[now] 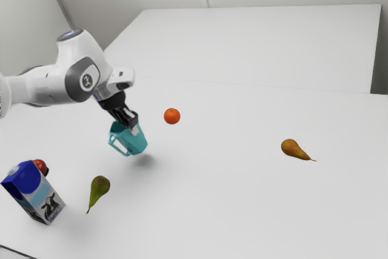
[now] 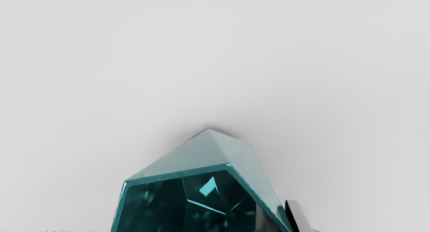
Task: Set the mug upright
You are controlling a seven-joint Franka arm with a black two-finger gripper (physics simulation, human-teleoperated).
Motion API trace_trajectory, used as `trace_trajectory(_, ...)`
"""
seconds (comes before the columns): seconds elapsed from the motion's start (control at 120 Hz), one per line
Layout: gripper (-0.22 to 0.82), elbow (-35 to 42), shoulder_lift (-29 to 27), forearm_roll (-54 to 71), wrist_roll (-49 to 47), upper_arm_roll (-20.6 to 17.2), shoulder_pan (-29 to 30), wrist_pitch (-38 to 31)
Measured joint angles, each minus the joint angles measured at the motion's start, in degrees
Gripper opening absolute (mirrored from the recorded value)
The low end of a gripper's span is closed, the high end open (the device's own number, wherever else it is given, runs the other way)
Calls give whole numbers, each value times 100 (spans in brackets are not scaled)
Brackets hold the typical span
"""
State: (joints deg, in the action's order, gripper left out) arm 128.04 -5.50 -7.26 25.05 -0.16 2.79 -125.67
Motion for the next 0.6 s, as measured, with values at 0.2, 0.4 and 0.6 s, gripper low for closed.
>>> trace_trajectory(0.2, -18, 230, 246, 285, -684, -113, -59, -402)
trace_trajectory(0.4, -18, 270, 389, 396, -1185, -138, -69, -566)
trace_trajectory(0.6, 3, 281, 412, 370, -1503, -143, -57, -614)
